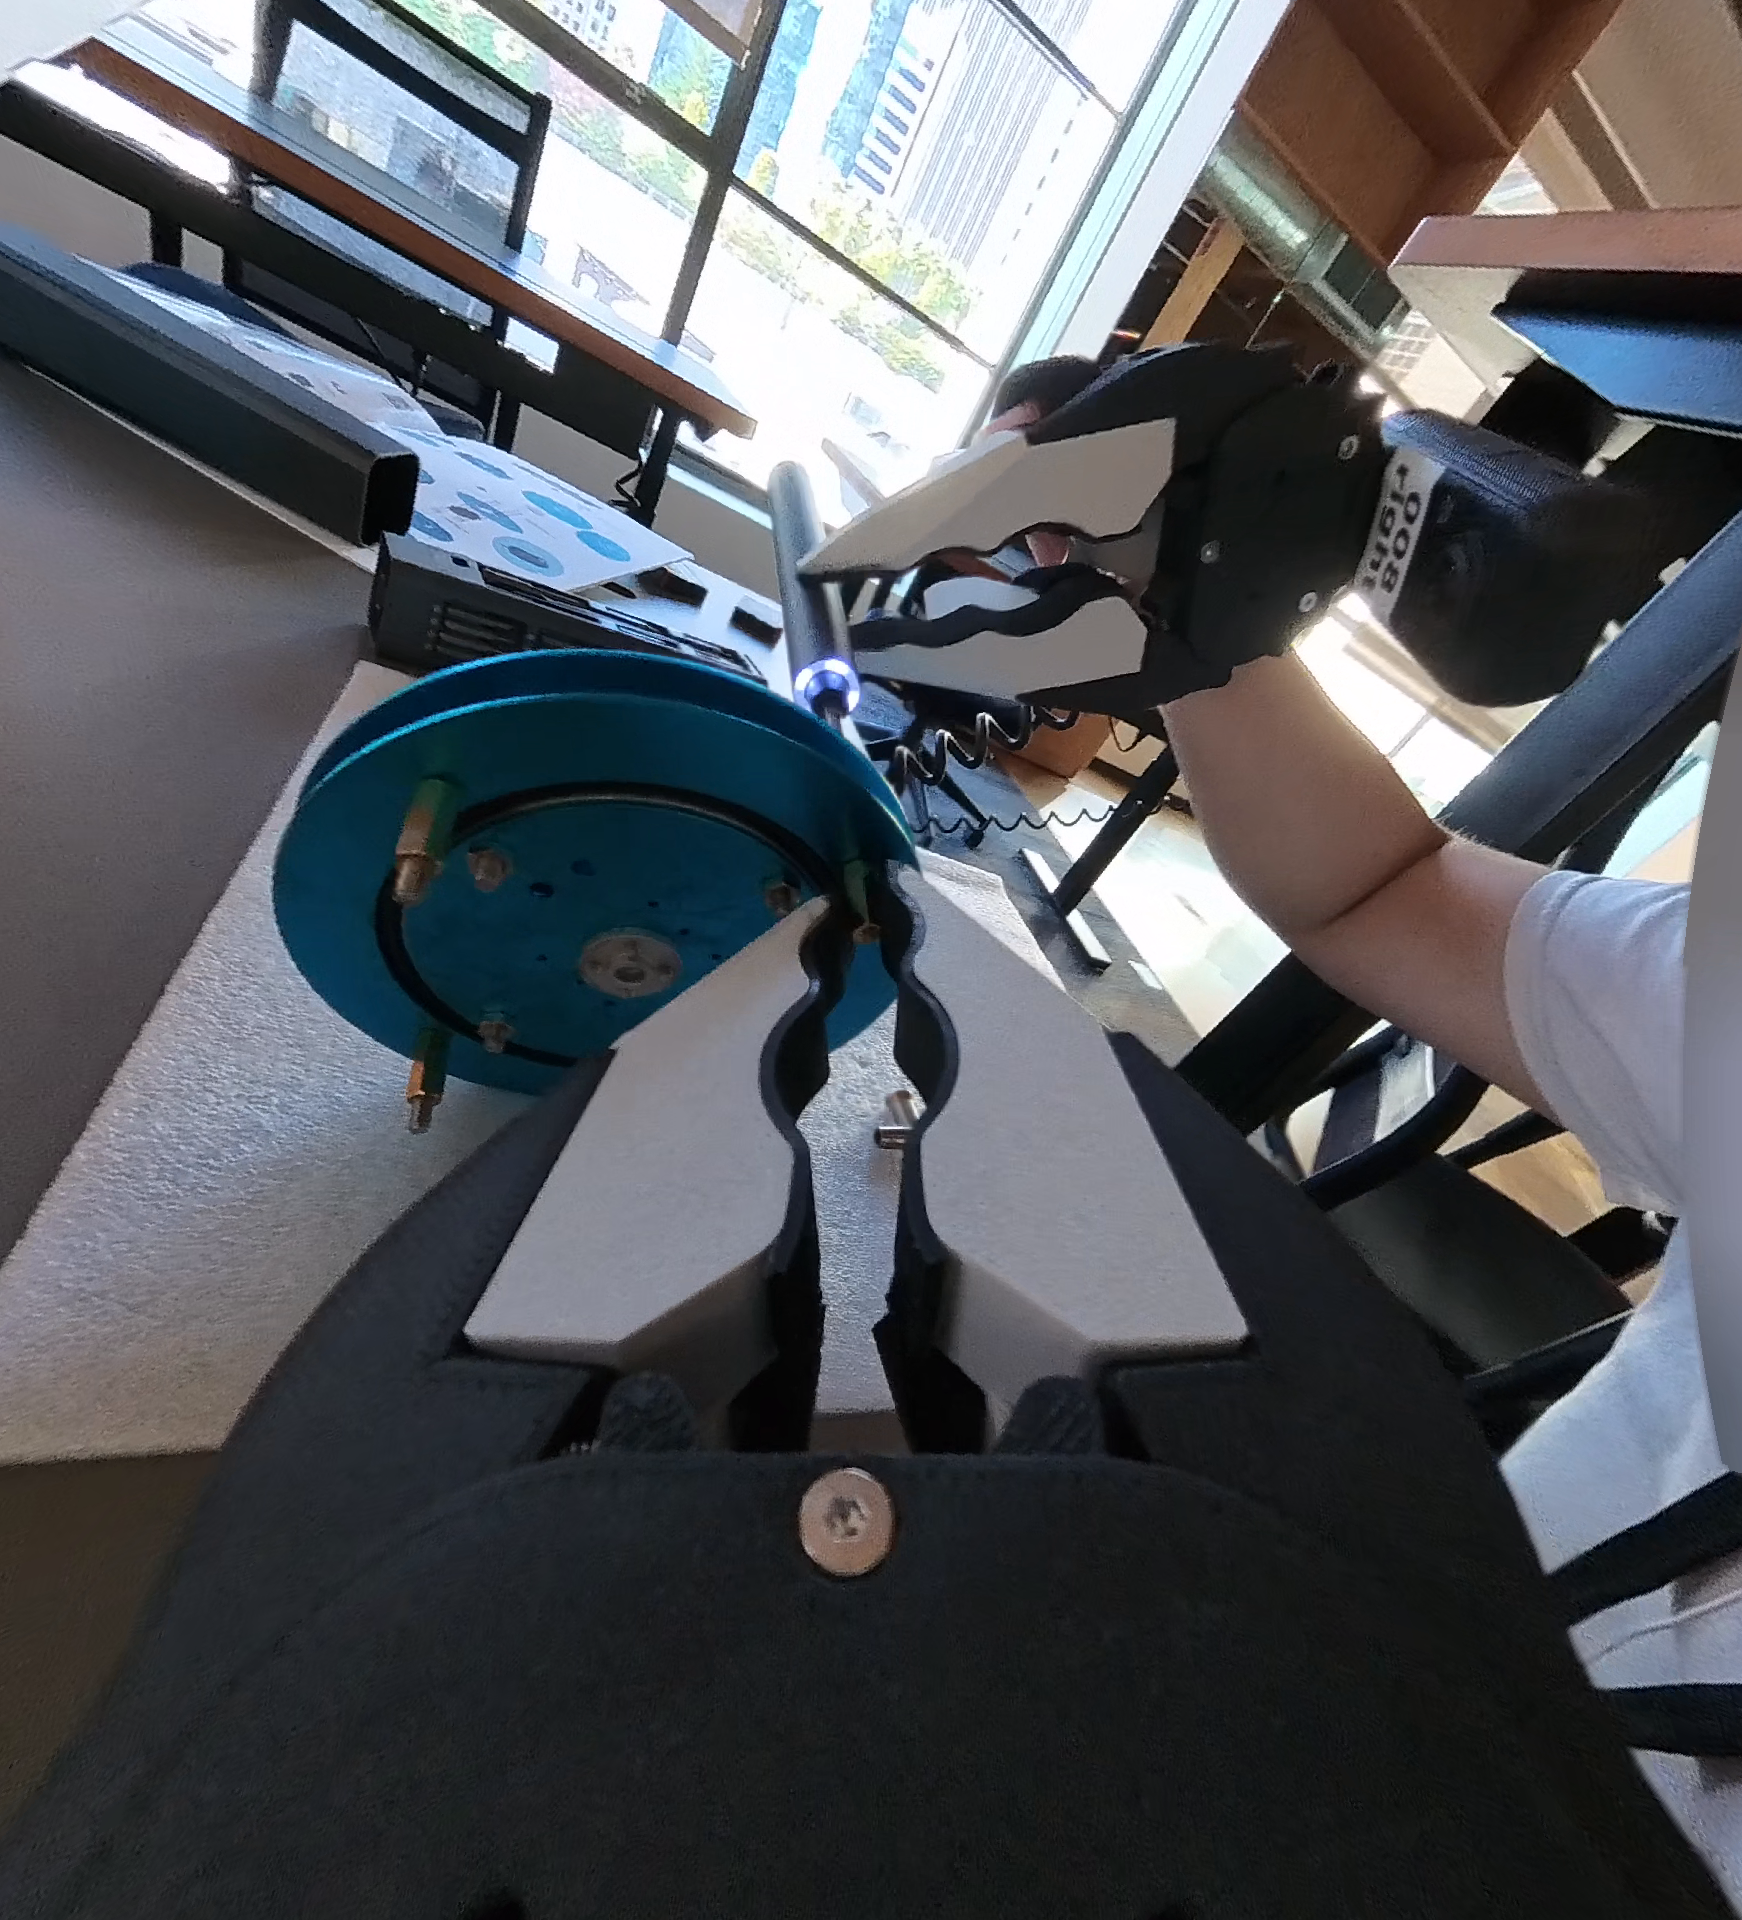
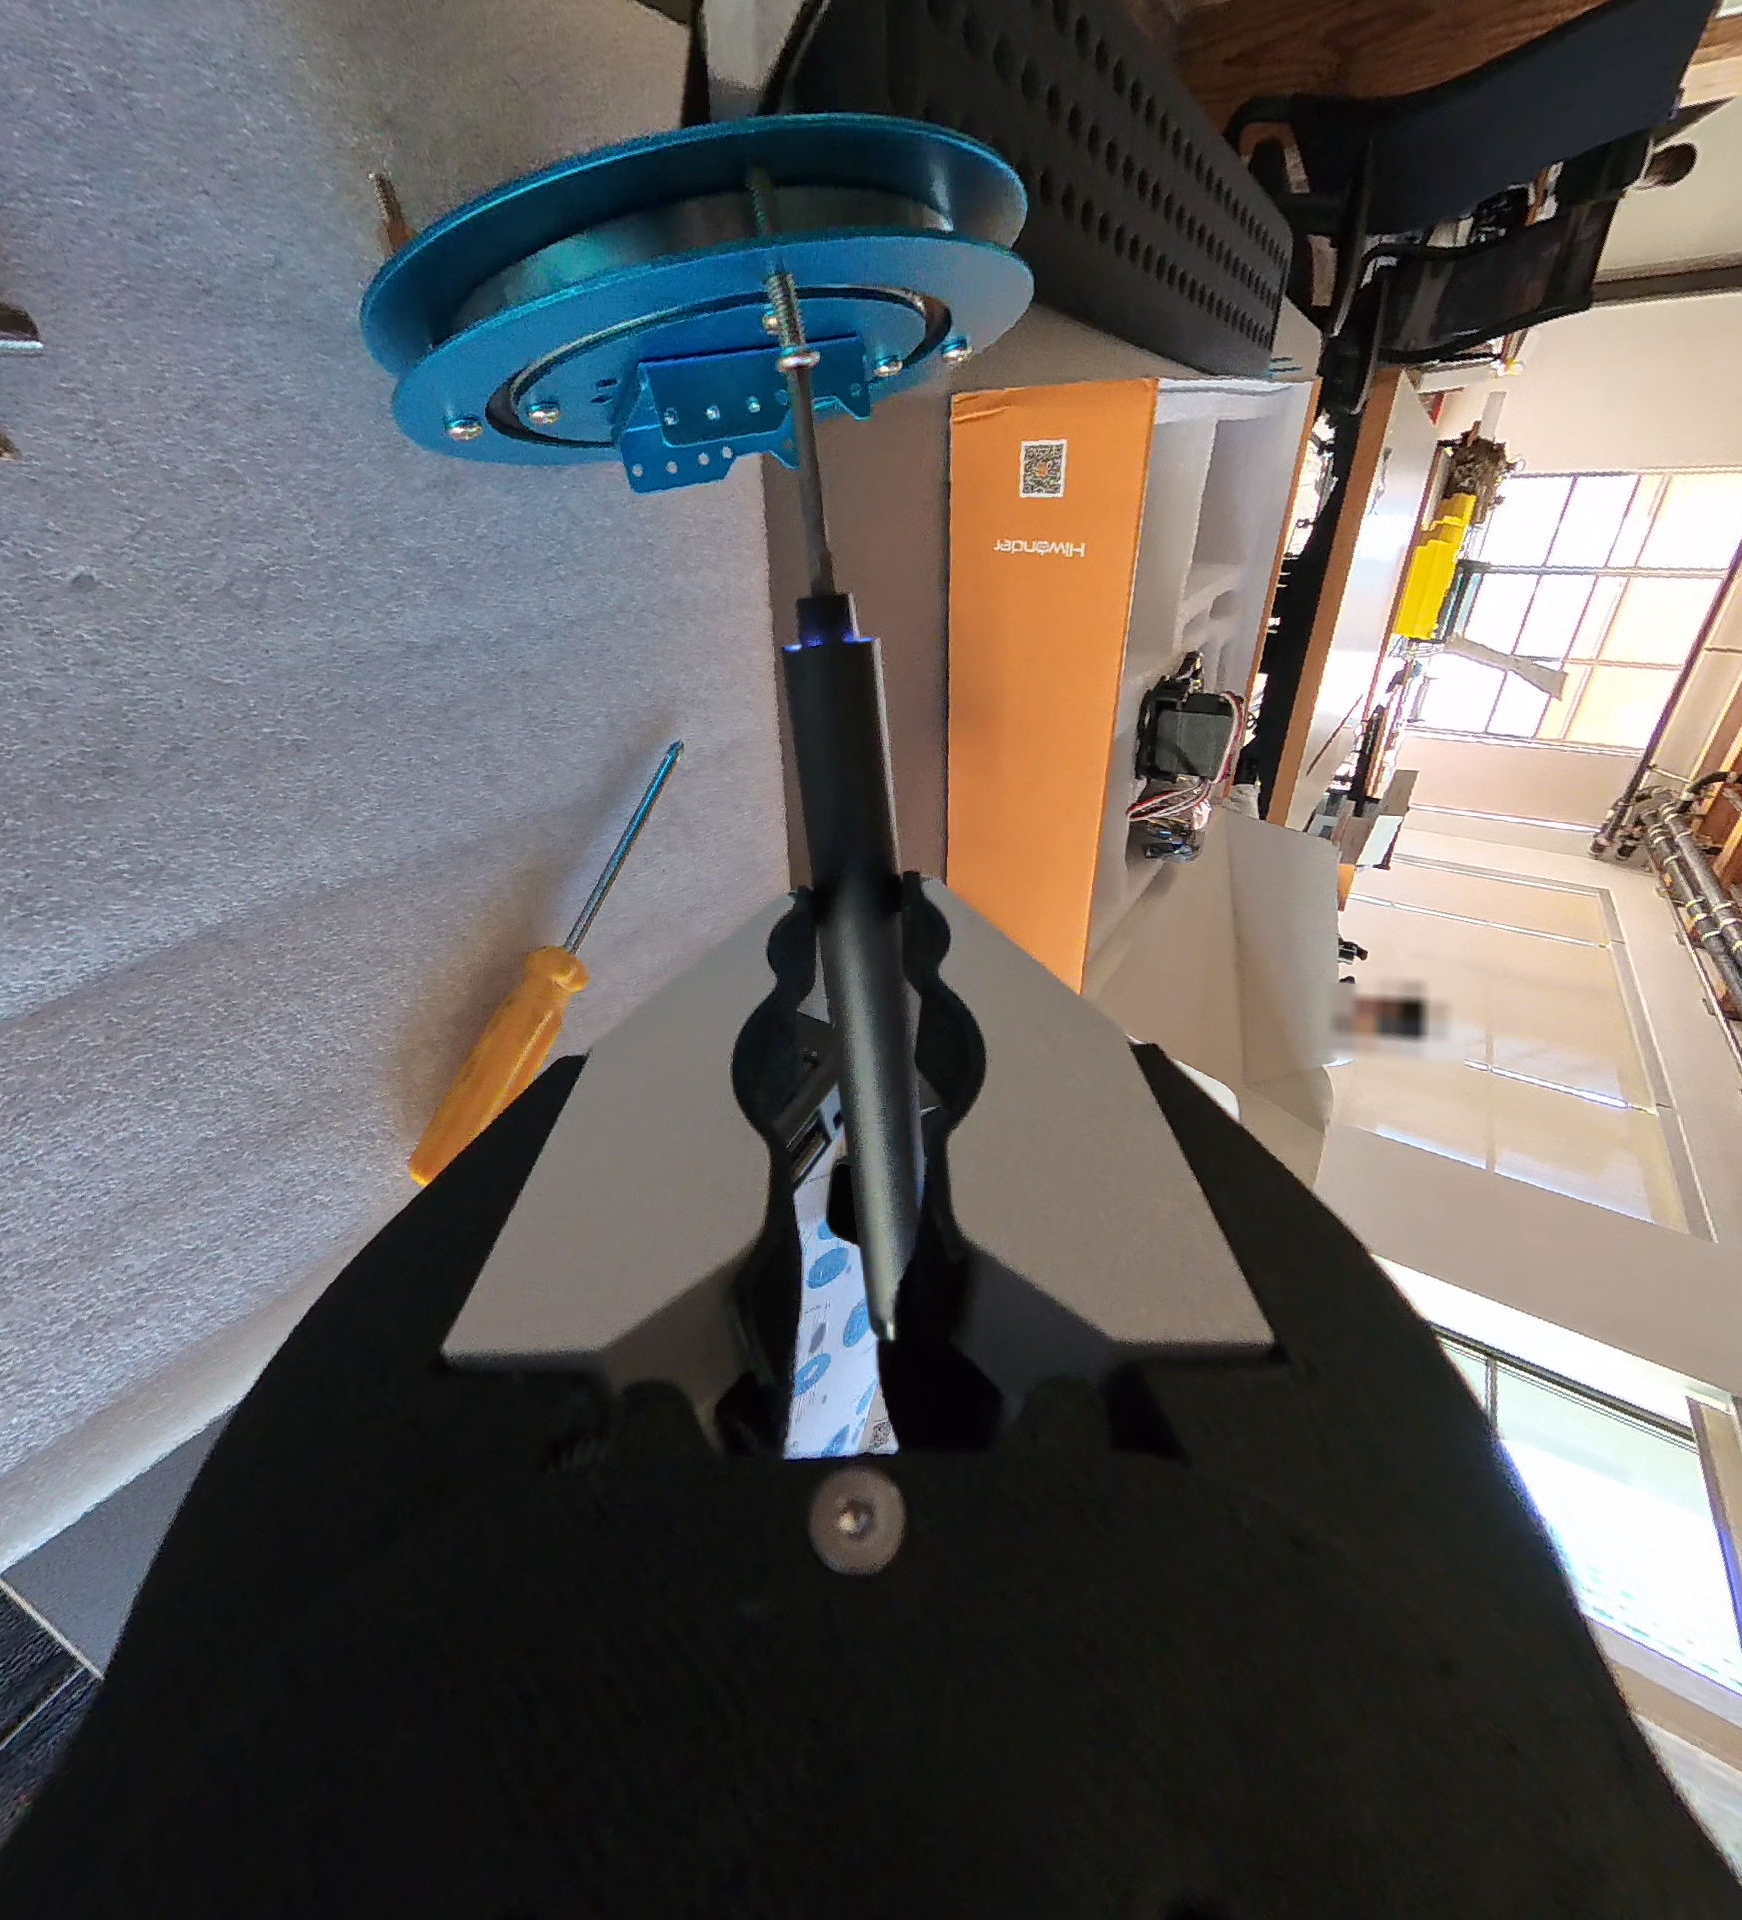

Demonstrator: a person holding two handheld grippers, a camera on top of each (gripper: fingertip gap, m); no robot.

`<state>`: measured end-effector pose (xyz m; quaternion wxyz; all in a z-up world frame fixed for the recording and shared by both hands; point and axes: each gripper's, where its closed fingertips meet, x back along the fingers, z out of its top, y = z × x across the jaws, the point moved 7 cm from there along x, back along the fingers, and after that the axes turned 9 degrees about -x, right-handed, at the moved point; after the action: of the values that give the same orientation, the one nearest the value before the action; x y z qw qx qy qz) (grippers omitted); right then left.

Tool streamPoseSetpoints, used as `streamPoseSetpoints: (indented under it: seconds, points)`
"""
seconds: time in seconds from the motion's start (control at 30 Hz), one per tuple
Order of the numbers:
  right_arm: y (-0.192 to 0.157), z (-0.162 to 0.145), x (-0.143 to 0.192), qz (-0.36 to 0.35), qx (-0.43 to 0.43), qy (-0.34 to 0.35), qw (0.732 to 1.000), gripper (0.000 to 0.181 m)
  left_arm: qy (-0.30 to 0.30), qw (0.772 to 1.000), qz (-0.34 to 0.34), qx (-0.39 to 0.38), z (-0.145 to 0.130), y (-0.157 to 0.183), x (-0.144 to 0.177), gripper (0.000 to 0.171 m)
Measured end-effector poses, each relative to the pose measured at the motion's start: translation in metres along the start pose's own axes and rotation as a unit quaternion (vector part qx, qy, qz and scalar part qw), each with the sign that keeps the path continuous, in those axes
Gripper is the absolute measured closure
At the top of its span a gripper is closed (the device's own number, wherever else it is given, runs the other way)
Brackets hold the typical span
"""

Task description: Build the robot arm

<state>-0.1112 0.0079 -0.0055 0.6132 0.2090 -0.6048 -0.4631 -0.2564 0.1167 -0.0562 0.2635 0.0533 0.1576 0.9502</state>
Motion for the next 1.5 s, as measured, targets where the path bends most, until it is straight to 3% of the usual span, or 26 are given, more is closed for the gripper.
streamPoseSetpoints:
  seconds: [0.4,1.1,1.5]
  points:
    - [-0.003,-0.001,-0.004,0.007,-0.01,0.0,1.0,0.167,-0.008,0.995,0.031,-0.099,0.0,0.006,-0.001,0.167]
    - [-0.003,-0.001,-0.011,0.017,-0.008,-0.005,1.0,0.168,-0.035,0.98,0.054,-0.186,0.001,0.012,-0.002,0.169]
    - [0.001,-0.001,-0.006,0.022,-0.005,0.0,1.0,0.168,-0.058,0.956,0.081,-0.276,0.001,0.019,-0.004,0.169]
